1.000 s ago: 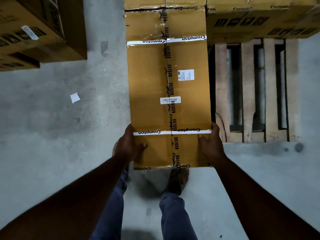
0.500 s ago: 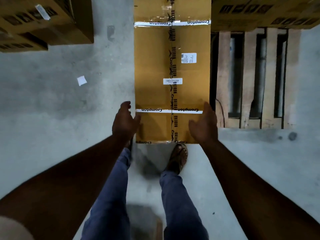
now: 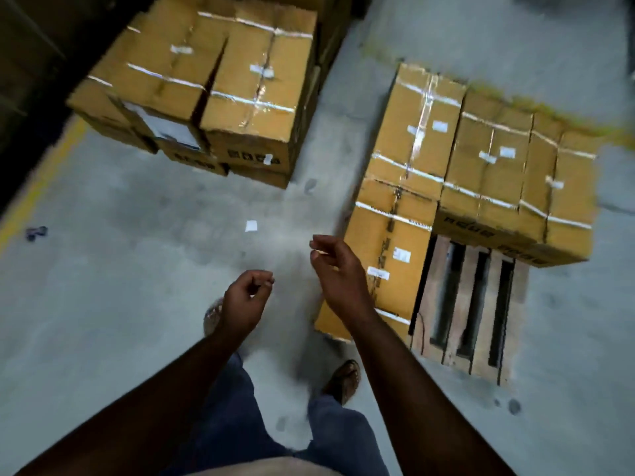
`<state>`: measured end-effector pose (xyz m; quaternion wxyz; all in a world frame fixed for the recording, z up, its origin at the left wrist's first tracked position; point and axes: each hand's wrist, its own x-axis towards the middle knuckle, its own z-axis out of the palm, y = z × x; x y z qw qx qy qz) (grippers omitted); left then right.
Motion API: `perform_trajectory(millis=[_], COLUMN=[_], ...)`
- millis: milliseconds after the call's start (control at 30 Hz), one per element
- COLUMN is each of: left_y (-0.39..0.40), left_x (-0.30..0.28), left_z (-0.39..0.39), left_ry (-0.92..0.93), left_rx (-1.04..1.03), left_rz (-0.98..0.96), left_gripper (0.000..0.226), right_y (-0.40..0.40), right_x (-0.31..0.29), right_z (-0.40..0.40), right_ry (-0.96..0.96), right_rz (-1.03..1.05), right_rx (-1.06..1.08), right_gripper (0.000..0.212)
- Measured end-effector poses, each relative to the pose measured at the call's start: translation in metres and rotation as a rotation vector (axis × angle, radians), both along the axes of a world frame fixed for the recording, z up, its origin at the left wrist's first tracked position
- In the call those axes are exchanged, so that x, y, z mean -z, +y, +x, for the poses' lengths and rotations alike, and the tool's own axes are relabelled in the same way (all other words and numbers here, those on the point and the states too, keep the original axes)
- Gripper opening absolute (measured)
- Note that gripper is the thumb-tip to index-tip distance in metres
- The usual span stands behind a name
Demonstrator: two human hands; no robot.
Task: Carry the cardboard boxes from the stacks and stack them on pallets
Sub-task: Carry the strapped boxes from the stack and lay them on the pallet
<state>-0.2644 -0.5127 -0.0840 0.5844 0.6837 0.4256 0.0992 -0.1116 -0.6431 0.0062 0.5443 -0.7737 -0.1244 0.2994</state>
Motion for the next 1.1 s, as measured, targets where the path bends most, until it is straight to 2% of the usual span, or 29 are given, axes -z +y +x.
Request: perform_trajectory(millis=[133,300,400,533,667,767,933,1000,1100], left_y=[0.095,0.234,0.295,0.354,0.395,0.423,0.475,0.494,0.528], left_x=[-0.020,-0.049,-0.069,-0.078,-0.073,-0.052,0.017,0.049,0.113], left_z=[-0.029,-0.037,-0.027,0.008,0.067,0.128,0.245,0.293,0.363], left_ry=[-0.007,-0.039,-0.014,0.051,0.092,0.128,0.234,0.306,0.377], left_rx=[-0.051,-0.096,-0.092,-0.018,0.056,0.098,0.178,0.211,0.234], left_rz=[-0.028,0.004,-0.043,-0.042,-0.038,0.013,0.011,0.041,0.087], left_gripper=[0.027,0.020,0.015,0.018,0.025,0.032,0.028,0.039,0.075], right_y=[0.104,0.222,0.262,0.290,0.320,0.354,0.421,0.445,0.480], right_x=[-0.021,-0.026,-0.029,-0.026,0.001,0.030,0.103,0.140,0.203], right_z=[-0.012,-0.022,-0.022,-0.009,0.040,0.092,0.198,0.239,0.301], right_ry=[-0.022,-0.013,0.063,0.129,0.177,0.204,0.269,0.280,0.106], right_rz=[-0.042,-0.071,-0.068,-0.032,-0.074,-0.072,-0.041,-0.019,-0.127], right_rx=[-0.046,-0.062,-0.024,0.048,0.110,0.149,0.145,-0.011,-0.166], right_gripper=[0.024,0.025,0.030,0.049,0.033,0.027,0.035,0.050,0.066])
